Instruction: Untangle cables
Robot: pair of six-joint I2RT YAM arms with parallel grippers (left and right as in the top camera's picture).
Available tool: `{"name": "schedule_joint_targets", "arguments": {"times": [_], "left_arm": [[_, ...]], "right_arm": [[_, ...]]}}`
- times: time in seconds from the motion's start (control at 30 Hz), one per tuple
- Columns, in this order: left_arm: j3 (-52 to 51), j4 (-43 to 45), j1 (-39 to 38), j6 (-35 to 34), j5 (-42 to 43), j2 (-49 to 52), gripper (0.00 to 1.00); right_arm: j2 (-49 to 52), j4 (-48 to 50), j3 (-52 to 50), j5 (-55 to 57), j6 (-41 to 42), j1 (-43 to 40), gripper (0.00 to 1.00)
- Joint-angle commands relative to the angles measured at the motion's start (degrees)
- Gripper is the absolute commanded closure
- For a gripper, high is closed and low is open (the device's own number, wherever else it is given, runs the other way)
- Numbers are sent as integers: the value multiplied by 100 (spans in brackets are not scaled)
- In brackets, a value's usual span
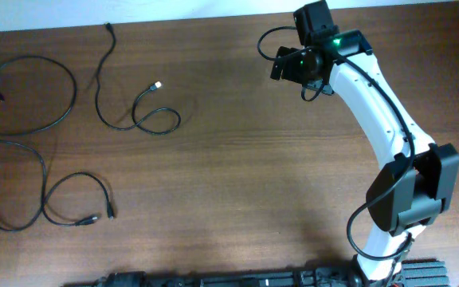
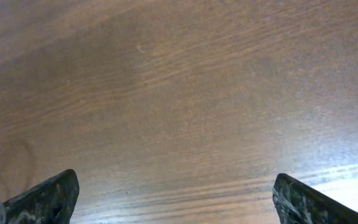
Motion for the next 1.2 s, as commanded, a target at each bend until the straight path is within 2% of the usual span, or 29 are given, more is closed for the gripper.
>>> {"name": "schedule_joint_targets", "arguments": {"times": [0.0, 0.07, 0.2, 0.4, 0.63, 0.7, 0.83, 0.9, 1.17], "left_arm": [[-1342, 750, 15, 76, -20, -17, 1], [-1910, 1543, 15, 118, 7, -17, 1], [-2841, 2326, 15, 116, 22, -17, 1], [-4994, 5241, -24, 118, 48, -26, 1], [-6861, 7401, -24, 122, 195, -28, 1], [-7267, 8002, -22, 313, 199, -33, 1], [-7305, 7519, -22, 337, 299, -33, 1], [-7305, 7534, -22, 922, 538, -33, 1], [-7307, 7532, -24, 960, 555, -33, 1]], "right_arm": [[37, 9, -26, 9, -33, 15, 2], [37, 11, -26, 7, -33, 15, 1], [37, 11, -26, 7, -33, 15, 1], [37, 11, -26, 7, -33, 15, 1], [37, 11, -26, 7, -33, 15, 1], [37, 11, -26, 7, -33, 15, 1], [37, 11, -26, 7, -33, 15, 2], [37, 11, -26, 7, -33, 15, 2], [37, 11, -26, 7, -33, 15, 1]]}}
